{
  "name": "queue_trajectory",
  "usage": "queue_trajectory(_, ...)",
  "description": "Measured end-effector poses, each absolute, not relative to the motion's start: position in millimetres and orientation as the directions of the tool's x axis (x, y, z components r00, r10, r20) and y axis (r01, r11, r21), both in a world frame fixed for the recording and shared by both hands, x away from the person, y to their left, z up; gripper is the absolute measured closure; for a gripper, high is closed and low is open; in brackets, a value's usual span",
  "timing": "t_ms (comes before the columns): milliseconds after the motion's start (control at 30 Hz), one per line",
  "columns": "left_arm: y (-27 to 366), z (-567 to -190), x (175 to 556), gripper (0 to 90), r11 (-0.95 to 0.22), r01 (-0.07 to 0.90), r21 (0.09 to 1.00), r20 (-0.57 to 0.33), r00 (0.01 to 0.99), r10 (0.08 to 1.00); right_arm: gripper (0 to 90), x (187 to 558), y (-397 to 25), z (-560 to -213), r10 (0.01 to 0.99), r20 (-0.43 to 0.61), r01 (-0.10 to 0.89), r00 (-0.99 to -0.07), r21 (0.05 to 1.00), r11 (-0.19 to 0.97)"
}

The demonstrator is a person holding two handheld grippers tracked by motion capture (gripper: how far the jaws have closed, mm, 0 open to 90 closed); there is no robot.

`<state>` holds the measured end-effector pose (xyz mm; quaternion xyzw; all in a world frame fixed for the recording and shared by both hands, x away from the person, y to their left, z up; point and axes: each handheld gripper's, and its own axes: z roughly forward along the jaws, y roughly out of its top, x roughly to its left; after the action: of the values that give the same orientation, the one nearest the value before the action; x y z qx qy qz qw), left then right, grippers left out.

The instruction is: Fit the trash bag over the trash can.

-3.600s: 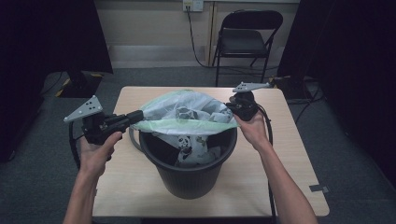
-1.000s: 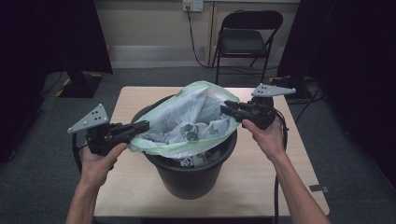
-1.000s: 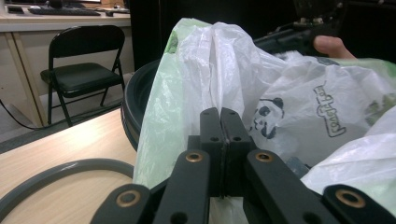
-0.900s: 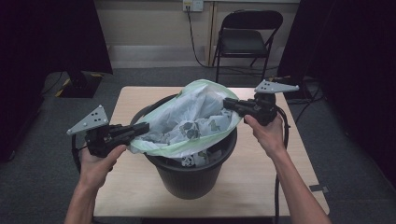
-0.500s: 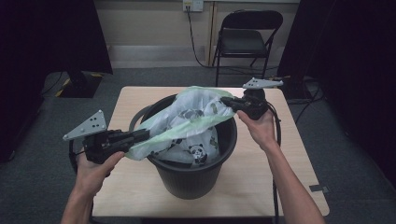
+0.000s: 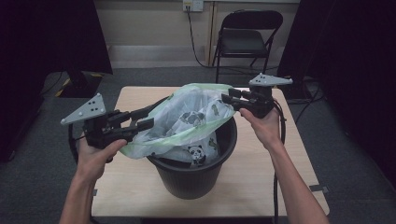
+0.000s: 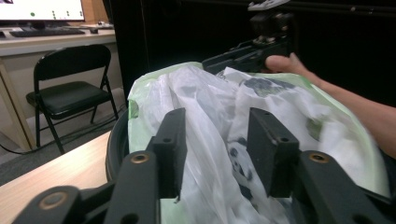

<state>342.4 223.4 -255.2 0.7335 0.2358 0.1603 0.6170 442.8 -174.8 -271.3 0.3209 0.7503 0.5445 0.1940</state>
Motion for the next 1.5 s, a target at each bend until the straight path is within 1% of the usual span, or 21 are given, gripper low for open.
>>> queue_trajectory(67, 219, -257, 351, 54.2, -0.146, 0.161, 0.976, -0.057, 0.839, 0.541, 55.3, 438, -174, -269, 0.690, 0.052, 0.257, -0.722, 0.946, 0.199)
queue_trajectory(100, 217, -259, 354, 56.0, -0.157, 0.173, 0.972, -0.060, 0.834, 0.549, 54.2, 435, -173, -268, 0.686, 0.045, 0.251, -0.726, 0.946, 0.204)
queue_trajectory(167, 216, -264, 357, 71.2, -0.176, 0.186, 0.967, -0.060, 0.832, 0.552, 51.0, 429, -173, -266, 0.683, 0.039, 0.239, -0.729, 0.950, 0.200)
queue_trajectory(233, 217, -270, 355, 81.2, -0.169, 0.195, 0.966, -0.075, 0.838, 0.541, 49.2, 421, -174, -264, 0.676, 0.045, 0.233, -0.736, 0.954, 0.190)
queue_trajectory(267, 217, -272, 353, 83.9, -0.168, 0.199, 0.966, -0.079, 0.839, 0.539, 47.7, 418, -175, -264, 0.676, 0.043, 0.231, -0.735, 0.954, 0.190)
queue_trajectory(367, 219, -279, 347, 85.3, -0.164, 0.207, 0.965, -0.087, 0.835, 0.544, 42.9, 412, -180, -267, 0.696, 0.033, 0.232, -0.717, 0.953, 0.194)
queue_trajectory(500, 220, -283, 340, 86.3, -0.169, 0.216, 0.962, -0.091, 0.832, 0.547, 38.9, 408, -191, -272, 0.729, 0.056, 0.247, -0.682, 0.956, 0.157)
queue_trajectory(600, 220, -287, 336, 86.3, -0.164, 0.216, 0.963, -0.098, 0.839, 0.535, 37.6, 410, -195, -279, 0.742, 0.089, 0.276, -0.664, 0.952, 0.134)
queue_trajectory(700, 219, -288, 334, 86.3, -0.163, 0.216, 0.963, -0.101, 0.845, 0.524, 38.8, 417, -197, -283, 0.707, 0.161, 0.309, -0.688, 0.947, 0.085)
queue_trajectory(733, 218, -288, 333, 86.3, -0.161, 0.217, 0.963, -0.103, 0.847, 0.521, 39.7, 420, -197, -283, 0.696, 0.181, 0.322, -0.695, 0.944, 0.076)
queue_trajectory(767, 218, -288, 331, 86.5, -0.161, 0.215, 0.963, -0.103, 0.848, 0.520, 45.4, 423, -196, -283, 0.680, 0.197, 0.332, -0.706, 0.940, 0.072)
queue_trajectory(800, 217, -288, 329, 87.4, -0.167, 0.212, 0.963, -0.098, 0.851, 0.516, 55.7, 424, -194, -283, 0.661, 0.207, 0.336, -0.721, 0.939, 0.072)
queue_trajectory(867, 216, -286, 325, 87.3, -0.188, 0.203, 0.961, -0.079, 0.852, 0.517, 63.4, 427, -189, -281, 0.640, 0.208, 0.335, -0.740, 0.938, 0.083)
queue_trajectory(900, 216, -285, 324, 87.3, -0.184, 0.200, 0.962, -0.077, 0.851, 0.519, 72.1, 428, -186, -279, 0.636, 0.198, 0.330, -0.746, 0.939, 0.094)
queue_trajectory(1000, 219, -282, 320, 83.8, -0.168, 0.185, 0.968, -0.074, 0.854, 0.514, 88.1, 430, -175, -275, 0.644, 0.151, 0.303, -0.750, 0.944, 0.131)
queue_trajectory(1033, 221, -281, 320, 81.1, -0.159, 0.179, 0.971, -0.073, 0.853, 0.516, 90.0, 432, -172, -273, 0.643, 0.141, 0.294, -0.753, 0.946, 0.137)
queue_trajectory(1100, 225, -278, 321, 72.0, -0.127, 0.178, 0.976, -0.084, 0.842, 0.533, 90.0, 435, -167, -270, 0.649, 0.126, 0.289, -0.751, 0.945, 0.152)
queue_trajectory(1233, 233, -274, 325, 66.7, -0.069, 0.178, 0.982, -0.111, 0.824, 0.555, 90.0, 444, -160, -267, 0.670, 0.108, 0.284, -0.735, 0.946, 0.158)
queue_trajectory(1367, 231, -276, 326, 60.2, -0.083, 0.186, 0.979, -0.105, 0.810, 0.577, 90.0, 450, -160, -264, 0.712, 0.090, 0.274, -0.696, 0.950, 0.148)
queue_trajectory(1433, 229, -279, 327, 55.8, -0.094, 0.187, 0.978, -0.097, 0.803, 0.588, 90.0, 455, -164, -268, 0.723, 0.103, 0.293, -0.683, 0.945, 0.143)
queue_trajectory(1500, 227, -280, 328, 50.4, -0.119, 0.193, 0.974, -0.075, 0.769, 0.635, 90.0, 459, -165, -273, 0.723, 0.114, 0.314, -0.682, 0.938, 0.149)
